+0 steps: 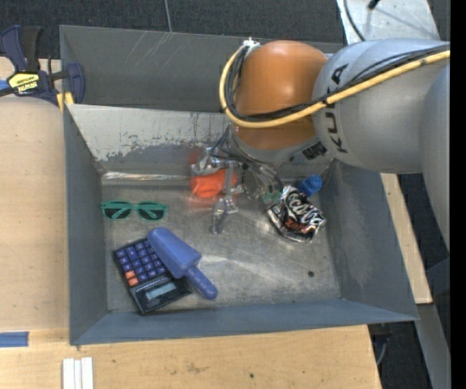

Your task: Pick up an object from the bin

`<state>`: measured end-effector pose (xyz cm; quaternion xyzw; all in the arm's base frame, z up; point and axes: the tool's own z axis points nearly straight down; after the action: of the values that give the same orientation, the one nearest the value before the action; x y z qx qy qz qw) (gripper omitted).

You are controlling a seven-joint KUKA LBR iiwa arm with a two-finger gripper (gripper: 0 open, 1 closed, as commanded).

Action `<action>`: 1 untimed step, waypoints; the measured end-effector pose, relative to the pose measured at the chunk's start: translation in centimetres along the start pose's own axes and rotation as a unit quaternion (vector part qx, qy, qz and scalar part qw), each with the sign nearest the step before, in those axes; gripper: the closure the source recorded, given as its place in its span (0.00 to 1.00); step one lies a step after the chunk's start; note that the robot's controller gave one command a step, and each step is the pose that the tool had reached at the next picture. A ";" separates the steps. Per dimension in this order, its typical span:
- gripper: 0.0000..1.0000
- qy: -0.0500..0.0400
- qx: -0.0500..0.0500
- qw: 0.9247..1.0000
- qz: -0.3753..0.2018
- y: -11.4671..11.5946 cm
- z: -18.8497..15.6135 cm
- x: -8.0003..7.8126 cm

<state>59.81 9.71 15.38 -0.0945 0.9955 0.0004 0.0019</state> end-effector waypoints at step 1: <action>0.00 -0.002 -0.001 1.000 0.023 -1.5 1.3 -0.8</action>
Offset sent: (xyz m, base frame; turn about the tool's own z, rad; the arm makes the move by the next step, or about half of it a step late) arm 0.0219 -0.0161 -0.0838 0.1282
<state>60.84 8.40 14.04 -0.0720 0.9974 0.0015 0.0038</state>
